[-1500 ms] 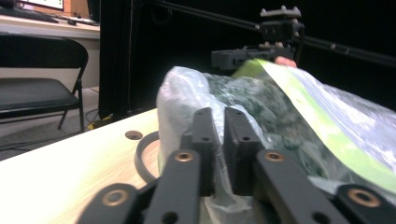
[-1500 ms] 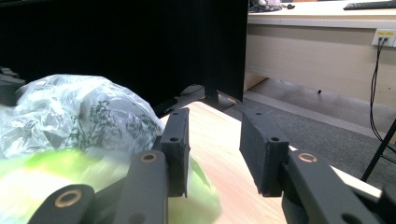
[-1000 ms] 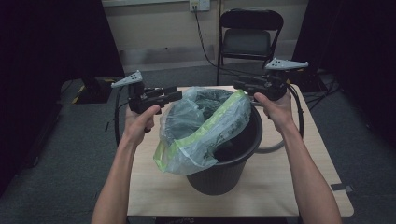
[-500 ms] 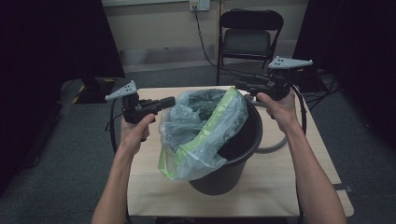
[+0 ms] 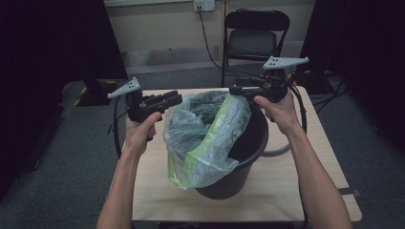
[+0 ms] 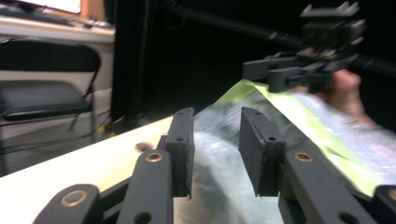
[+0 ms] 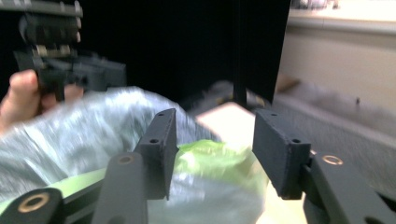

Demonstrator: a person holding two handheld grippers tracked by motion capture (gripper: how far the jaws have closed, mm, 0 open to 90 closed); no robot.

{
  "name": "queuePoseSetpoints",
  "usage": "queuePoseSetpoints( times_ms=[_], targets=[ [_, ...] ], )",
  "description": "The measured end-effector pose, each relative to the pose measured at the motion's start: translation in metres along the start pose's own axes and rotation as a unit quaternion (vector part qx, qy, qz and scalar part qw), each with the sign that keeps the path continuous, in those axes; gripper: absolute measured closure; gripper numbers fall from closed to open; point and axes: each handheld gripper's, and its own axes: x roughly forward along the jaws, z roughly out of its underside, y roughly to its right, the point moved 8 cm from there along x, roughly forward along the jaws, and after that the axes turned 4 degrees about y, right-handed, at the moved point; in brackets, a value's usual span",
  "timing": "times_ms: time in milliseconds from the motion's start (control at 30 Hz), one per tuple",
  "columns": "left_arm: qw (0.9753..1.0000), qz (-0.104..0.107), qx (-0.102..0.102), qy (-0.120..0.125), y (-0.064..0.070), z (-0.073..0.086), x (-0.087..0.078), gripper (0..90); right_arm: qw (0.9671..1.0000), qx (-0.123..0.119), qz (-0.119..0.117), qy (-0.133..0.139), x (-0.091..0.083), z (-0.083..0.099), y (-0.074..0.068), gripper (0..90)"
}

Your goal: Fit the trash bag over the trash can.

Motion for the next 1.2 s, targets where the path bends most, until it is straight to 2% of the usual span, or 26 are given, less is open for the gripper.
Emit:
queuePoseSetpoints(
  times_ms=[100, 167, 233, 333, 400, 500, 533, 567, 667, 700, 767, 833, 900, 1000, 1067, 1100, 1133, 1167, 1200],
  targets=[
    [0.9998, -0.012, -0.003, -0.016, -0.005, 0.014, 0.007, 65.0, 0.9995, -0.001, 0.013, -0.029, 0.002, 0.014, 0.004, 50.8],
    [0.9999, -0.001, -0.015, -0.007, -0.004, 0.017, 0.003, 67.6, 0.9993, 0.003, 0.015, -0.033, 0.000, 0.019, 0.008, 54.9],
    [0.9999, -0.001, -0.012, -0.002, -0.001, 0.017, -0.003, 71.0, 0.9993, 0.005, 0.019, -0.032, -0.003, 0.020, 0.011, 58.6],
    [1.0000, 0.003, -0.007, -0.003, 0.005, 0.019, -0.011, 71.3, 0.9995, 0.005, 0.018, -0.025, -0.007, 0.020, 0.013, 66.4],
    [1.0000, 0.003, -0.005, -0.002, 0.008, 0.020, -0.016, 71.3, 0.9994, 0.006, 0.026, -0.023, -0.009, 0.020, 0.015, 68.9],
    [1.0000, 0.005, -0.003, 0.001, 0.013, 0.022, -0.023, 70.5, 0.9995, 0.006, 0.030, -0.012, -0.011, 0.020, 0.017, 81.2],
    [1.0000, 0.006, -0.003, 0.002, 0.013, 0.022, -0.025, 70.4, 0.9995, 0.008, 0.029, -0.007, -0.012, 0.020, 0.018, 87.8],
    [1.0000, 0.008, -0.003, 0.002, 0.014, 0.022, -0.026, 70.5, 0.9996, 0.009, 0.026, -0.002, -0.015, 0.022, 0.020, 90.0],
    [0.9999, 0.010, -0.003, 0.003, 0.015, 0.023, -0.028, 70.5, 0.9994, 0.009, 0.034, -0.004, -0.016, 0.025, 0.023, 90.0],
    [0.9999, 0.011, -0.003, 0.004, 0.015, 0.023, -0.029, 70.4, 0.9987, 0.020, 0.046, 0.003, -0.019, 0.028, 0.030, 90.0],
    [0.9999, 0.013, -0.002, 0.002, 0.016, 0.023, -0.030, 70.5, 0.9986, 0.024, 0.047, 0.007, -0.021, 0.030, 0.032, 90.0],
    [0.9999, 0.013, -0.001, 0.002, 0.017, 0.023, -0.032, 70.5, 0.9983, 0.038, 0.042, 0.015, -0.026, 0.042, 0.038, 90.0],
    [0.9999, 0.011, 0.001, -0.001, 0.018, 0.023, -0.032, 70.4, 0.9984, 0.039, 0.039, 0.014, -0.026, 0.046, 0.039, 90.0],
    [0.9999, 0.012, 0.006, -0.003, 0.019, 0.023, -0.033, 69.8, 0.9982, 0.054, 0.022, 0.016, -0.024, 0.060, 0.038, 90.0],
    [0.9999, 0.012, 0.004, -0.008, 0.018, 0.023, -0.032, 68.8, 0.9979, 0.062, 0.017, 0.011, -0.019, 0.067, 0.038, 90.0],
    [0.9999, 0.007, 0.009, -0.011, 0.018, 0.022, -0.031, 64.2, 0.9979, 0.058, 0.025, -0.015, -0.012, 0.076, 0.039, 90.0],
    [0.9999, 0.006, 0.009, -0.011, 0.017, 0.020, -0.030, 64.2, 0.9979, 0.058, 0.025, -0.015, -0.012, 0.076, 0.039, 90.0],
    [0.9999, 0.016, 0.000, 0.003, 0.017, 0.014, -0.030, 61.2, 0.9979, 0.055, 0.027, -0.023, -0.009, 0.078, 0.039, 89.7],
    [0.9998, 0.017, -0.003, 0.009, 0.016, 0.012, -0.029, 56.9, 0.9977, 0.054, 0.025, -0.031, -0.006, 0.082, 0.039, 89.0]
  ],
)
